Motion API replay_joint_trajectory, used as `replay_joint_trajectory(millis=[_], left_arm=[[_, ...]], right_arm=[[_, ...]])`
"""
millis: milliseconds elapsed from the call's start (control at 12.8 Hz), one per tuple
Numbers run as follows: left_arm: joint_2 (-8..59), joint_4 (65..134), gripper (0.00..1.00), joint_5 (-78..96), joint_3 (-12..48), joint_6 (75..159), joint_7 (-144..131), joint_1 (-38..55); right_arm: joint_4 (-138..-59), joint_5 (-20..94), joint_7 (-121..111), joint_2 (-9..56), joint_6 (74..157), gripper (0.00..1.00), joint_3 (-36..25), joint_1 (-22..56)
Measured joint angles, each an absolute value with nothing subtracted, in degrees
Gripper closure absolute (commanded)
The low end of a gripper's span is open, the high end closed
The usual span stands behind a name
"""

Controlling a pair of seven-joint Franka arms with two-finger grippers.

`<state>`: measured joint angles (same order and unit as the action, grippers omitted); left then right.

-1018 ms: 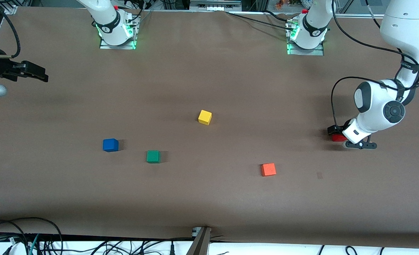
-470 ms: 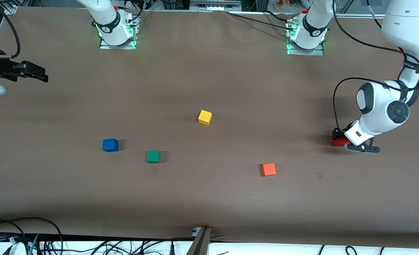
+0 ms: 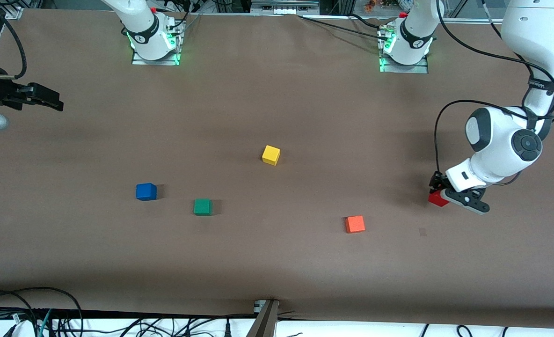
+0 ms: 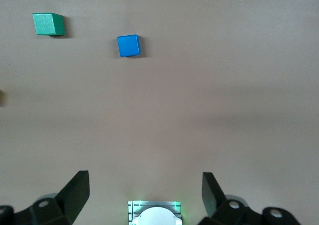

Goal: Pass red block to right arm, stack on blue
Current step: 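Lift the red cube with the left gripper while the right gripper approaches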

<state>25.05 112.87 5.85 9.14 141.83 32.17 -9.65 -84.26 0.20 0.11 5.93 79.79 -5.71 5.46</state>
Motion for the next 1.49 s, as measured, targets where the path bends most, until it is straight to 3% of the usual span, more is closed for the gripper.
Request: replay_joint_trajectory(millis=[392, 783, 1488], left_arm=[[25.1, 112.7, 0.87, 26.9, 13.8, 141.4, 50.7, -9.7], [25.1, 110.2, 0.87, 42.9, 18.1, 137.1, 62.7, -9.4], [25.8, 106.0, 0.93, 64.8, 23.5, 117.8, 85.1, -7.9]], right_arm=[[-84.2, 8.1, 0.1, 10.8, 80.4, 0.00, -5.4, 5.5], [-84.2, 22.9, 0.0, 16.4, 80.4, 0.00, -5.3, 5.5], [-84.2, 64.6, -7.3, 32.7, 80.7, 0.00, -4.0, 6.9]])
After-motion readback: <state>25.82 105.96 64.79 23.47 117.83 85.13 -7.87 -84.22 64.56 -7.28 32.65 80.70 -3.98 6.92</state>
